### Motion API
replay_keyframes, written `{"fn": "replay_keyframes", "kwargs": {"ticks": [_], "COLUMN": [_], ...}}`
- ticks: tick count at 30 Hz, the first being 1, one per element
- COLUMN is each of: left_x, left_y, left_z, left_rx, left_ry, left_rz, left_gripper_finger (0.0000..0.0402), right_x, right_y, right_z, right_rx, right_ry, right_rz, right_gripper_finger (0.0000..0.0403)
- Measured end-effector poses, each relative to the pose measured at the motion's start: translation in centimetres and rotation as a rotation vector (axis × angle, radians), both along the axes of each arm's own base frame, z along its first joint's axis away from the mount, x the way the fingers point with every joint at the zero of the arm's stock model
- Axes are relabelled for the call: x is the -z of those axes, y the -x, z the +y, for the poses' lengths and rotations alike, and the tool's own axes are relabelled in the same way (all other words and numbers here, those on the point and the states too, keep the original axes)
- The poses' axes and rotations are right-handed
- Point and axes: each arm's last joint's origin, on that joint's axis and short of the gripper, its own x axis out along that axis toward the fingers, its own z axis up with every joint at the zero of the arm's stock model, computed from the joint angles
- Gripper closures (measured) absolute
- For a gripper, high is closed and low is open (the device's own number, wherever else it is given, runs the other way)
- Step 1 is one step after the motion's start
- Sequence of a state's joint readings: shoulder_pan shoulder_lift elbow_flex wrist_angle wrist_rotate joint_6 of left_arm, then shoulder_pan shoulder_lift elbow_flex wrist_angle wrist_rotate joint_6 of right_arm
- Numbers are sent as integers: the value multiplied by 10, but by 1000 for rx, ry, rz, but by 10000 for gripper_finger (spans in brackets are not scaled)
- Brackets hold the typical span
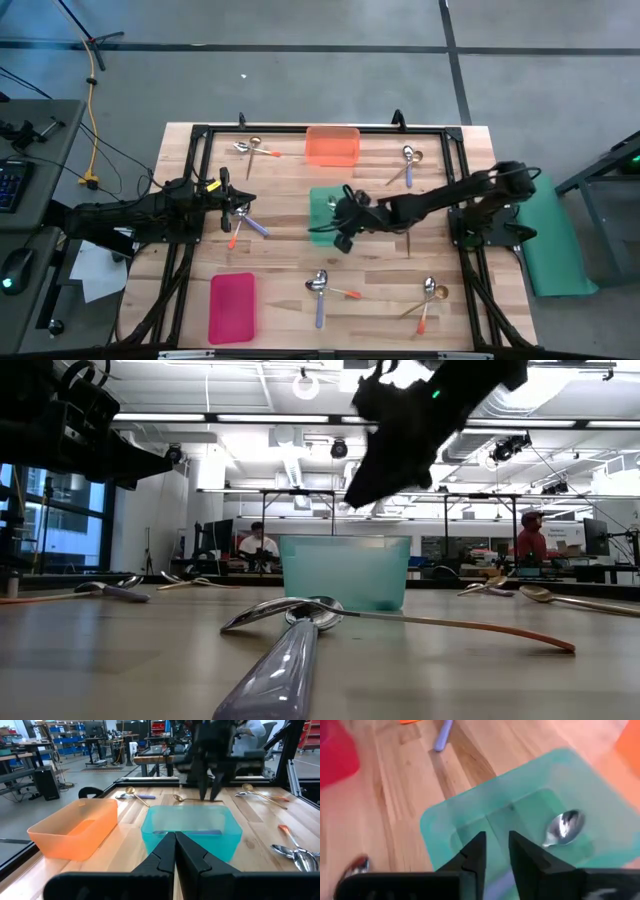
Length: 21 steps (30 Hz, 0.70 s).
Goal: Sort silverware by color (type)
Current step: Put the gold spoon into the orange bin
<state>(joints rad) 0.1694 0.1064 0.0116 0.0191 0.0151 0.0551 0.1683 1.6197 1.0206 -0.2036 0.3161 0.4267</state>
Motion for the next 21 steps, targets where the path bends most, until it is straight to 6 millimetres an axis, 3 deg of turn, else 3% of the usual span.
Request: {"fn": "replay_keyframes", "kwargs": {"ticks": [3, 7, 12, 21], "left_x": [0, 0, -1, -1], "left_y": [0, 0, 0, 0], "left_z": [0, 0, 0, 0], "left_rx": [0, 0, 0, 0], "left_ry": [1, 2, 0, 8], "left_rz": [0, 0, -9, -11], "left_gripper_finger": [401, 402, 401, 402], "right_x": [-16, -15, 6, 41], "right_y": [17, 42, 72, 120], "right_z": [4, 5, -1, -32], "right_rx": [-39, -98, -139, -95], "right_ry": [129, 221, 252, 234], "right_rz": [3, -32, -173, -486], "right_gripper_finger": [391, 392, 400, 402]}}
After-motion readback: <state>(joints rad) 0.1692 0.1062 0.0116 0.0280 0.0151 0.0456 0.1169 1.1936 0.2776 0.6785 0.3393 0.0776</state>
